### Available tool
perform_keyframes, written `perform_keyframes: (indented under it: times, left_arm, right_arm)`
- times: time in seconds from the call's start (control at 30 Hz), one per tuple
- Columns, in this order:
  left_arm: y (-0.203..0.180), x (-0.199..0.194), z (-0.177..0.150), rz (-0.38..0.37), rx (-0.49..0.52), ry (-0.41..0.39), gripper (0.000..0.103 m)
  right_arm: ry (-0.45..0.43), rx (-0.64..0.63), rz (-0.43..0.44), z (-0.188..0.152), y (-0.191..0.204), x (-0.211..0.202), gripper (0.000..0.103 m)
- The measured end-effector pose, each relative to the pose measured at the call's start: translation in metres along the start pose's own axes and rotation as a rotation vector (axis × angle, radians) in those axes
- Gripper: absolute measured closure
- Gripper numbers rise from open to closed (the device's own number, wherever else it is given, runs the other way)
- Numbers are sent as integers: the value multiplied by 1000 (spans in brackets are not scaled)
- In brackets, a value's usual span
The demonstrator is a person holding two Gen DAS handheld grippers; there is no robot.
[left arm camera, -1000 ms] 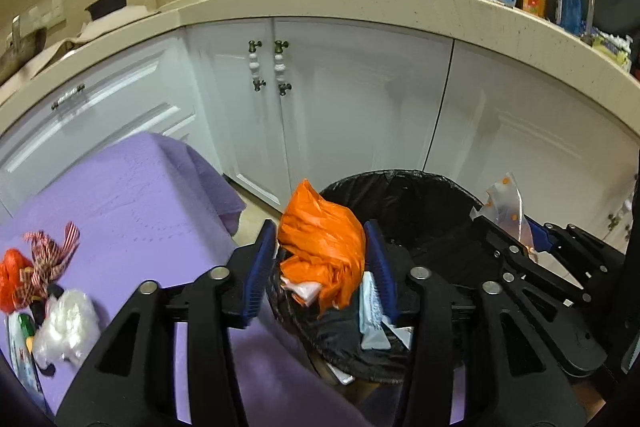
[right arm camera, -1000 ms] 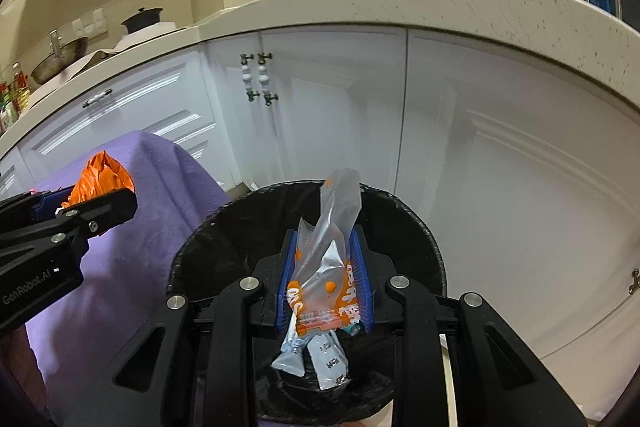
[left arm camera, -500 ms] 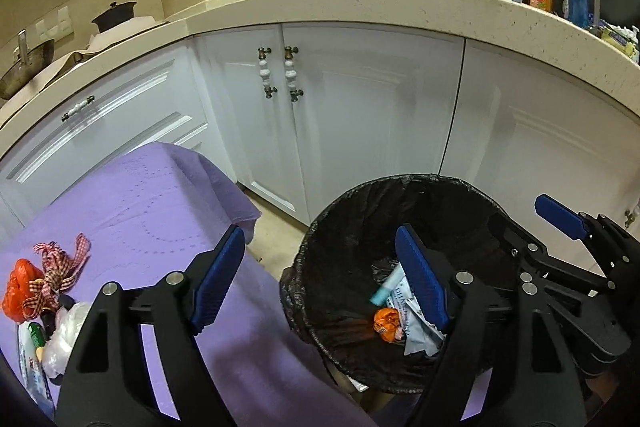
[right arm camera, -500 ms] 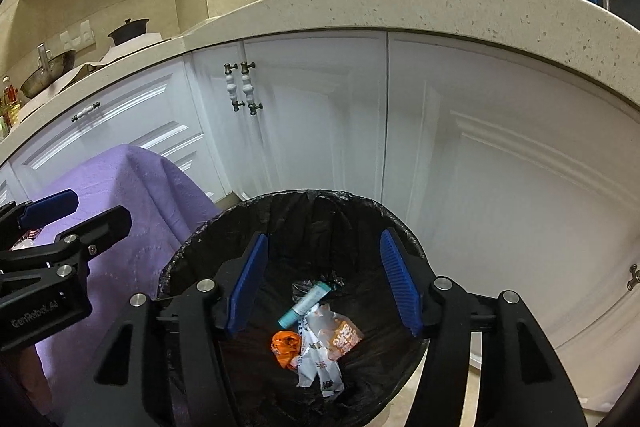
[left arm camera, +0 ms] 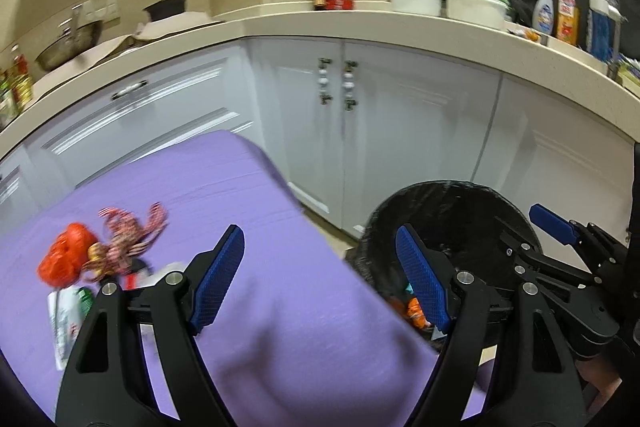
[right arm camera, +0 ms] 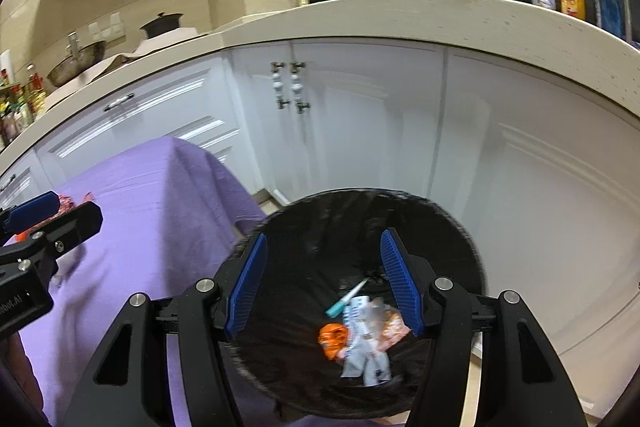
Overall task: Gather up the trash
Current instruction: 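Move back to the table and grasp the white blue-printed tube with the left tool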
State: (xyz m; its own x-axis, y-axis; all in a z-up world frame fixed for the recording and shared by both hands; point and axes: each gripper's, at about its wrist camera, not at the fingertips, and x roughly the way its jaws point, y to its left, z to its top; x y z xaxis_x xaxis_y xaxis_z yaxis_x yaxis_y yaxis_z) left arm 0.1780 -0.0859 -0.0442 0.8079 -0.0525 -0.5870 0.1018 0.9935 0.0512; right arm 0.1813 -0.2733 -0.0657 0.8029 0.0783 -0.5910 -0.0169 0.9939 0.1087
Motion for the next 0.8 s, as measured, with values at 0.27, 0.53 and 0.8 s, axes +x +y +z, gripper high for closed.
perform_keyframes:
  times: [0.27, 0.53, 0.8]
  left_arm:
    - [58, -35, -21, 92, -83, -7, 25]
    - [116, -63, -50, 195, -182, 10, 23]
    - [161, -83, -85, 279, -273, 56, 23]
  right_arm:
    - [8, -48, 92, -7, 50, -9, 43]
    - [34, -112, 183, -17, 102, -13, 43]
    - [64, -178, 257, -29, 145, -15, 43]
